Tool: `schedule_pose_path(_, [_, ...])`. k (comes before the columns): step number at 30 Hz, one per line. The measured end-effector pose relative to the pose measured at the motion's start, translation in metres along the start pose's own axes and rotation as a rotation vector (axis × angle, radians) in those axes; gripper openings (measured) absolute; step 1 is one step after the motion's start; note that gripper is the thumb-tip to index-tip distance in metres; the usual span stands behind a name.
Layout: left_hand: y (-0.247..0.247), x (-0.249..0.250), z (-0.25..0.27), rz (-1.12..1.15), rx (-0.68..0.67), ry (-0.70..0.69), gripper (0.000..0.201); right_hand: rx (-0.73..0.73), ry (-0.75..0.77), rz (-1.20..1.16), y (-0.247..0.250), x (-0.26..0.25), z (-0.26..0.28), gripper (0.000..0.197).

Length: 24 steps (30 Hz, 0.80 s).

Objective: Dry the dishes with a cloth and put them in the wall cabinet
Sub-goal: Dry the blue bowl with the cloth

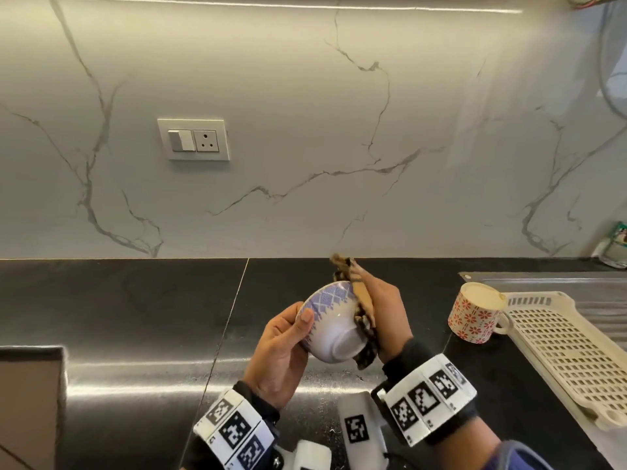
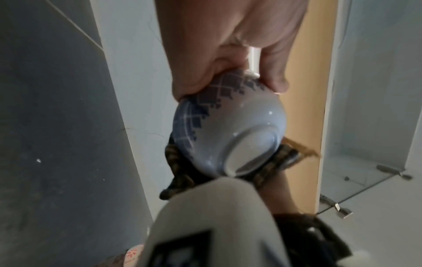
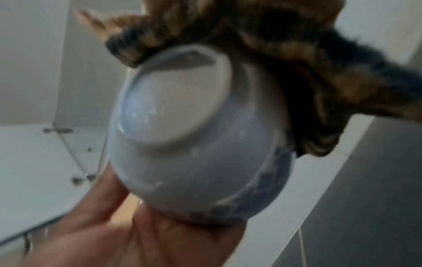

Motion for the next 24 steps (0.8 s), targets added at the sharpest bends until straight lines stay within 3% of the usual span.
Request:
schedule_pose_path(1, [0.002, -0.002, 0.001, 0.006, 0.024, 0.011, 0.059, 0.051, 0.064, 0.216, 0.000, -0.003, 0.003, 0.033])
schedule_pose_path(3, [0.004, -0.003, 0.004, -0.011, 0.067, 0.027, 0.047, 0.161, 0.361, 0.736, -0.004, -0.019, 0.016, 0.041])
schedule_pose_path(5, [0.003, -0.002, 0.006, 0.011, 0.076, 0.025, 0.033, 0.154, 0.565, 0.928, -0.015, -0.034, 0.026, 0.051])
schedule_pose_path(6, [0.000, -0.001, 0.007, 0.032, 0.078, 0.025, 0.028, 0.123, 0.563, 0.856, -0.014, -0.034, 0.025, 0.053])
schedule_pose_path(8, [-0.005, 0.001, 0.007, 0.105, 0.094, 0.030, 0.027, 0.093, 0.418, 0.486, -0.005, -0.025, 0.013, 0.048])
schedule_pose_path(11, [-0.011, 0.005, 0.007, 0.219, 0.130, 0.048, 0.041, 0.138, 0.152, -0.119, 0.003, -0.005, 0.008, 0.020])
schedule_pose_path(14, [-0.011, 0.009, 0.006, 0.256, 0.178, 0.090, 0.048, 0.310, 0.203, -0.228, 0.001, 0.003, 0.035, 0.023])
schedule_pose_path(16, [-0.010, 0.006, 0.006, 0.295, 0.204, 0.139, 0.049, 0.359, 0.392, -0.113, -0.008, 0.004, 0.051, 0.018])
schedule_pose_path(18, [-0.009, 0.003, 0.006, 0.343, 0.217, 0.194, 0.053, 0.365, 0.637, 0.233, -0.018, 0.005, 0.062, 0.033])
schedule_pose_path(21, [-0.006, 0.004, 0.006, 0.377, 0.182, 0.216, 0.055, 0.298, 0.977, 0.717, -0.033, 0.008, 0.069, 0.038])
schedule_pose_path(22, [-0.005, 0.004, 0.006, 0.350, 0.175, 0.207, 0.053, 0.266, 1.036, 0.806, -0.036, 0.006, 0.070, 0.039])
schedule_pose_path(24, [-0.003, 0.002, 0.005, 0.233, 0.169, 0.161, 0.043, 0.230, 0.989, 0.856, -0.036, 0.004, 0.060, 0.040])
Point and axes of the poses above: each hand's wrist, its own z-axis away from the middle knuckle, its own y-axis out of the back of the hand, x = y × z, the point moved 5 cm from there along -z, towards the middle knuckle, and after that the axes turned 7 degrees about z, right-handed, at the moved point
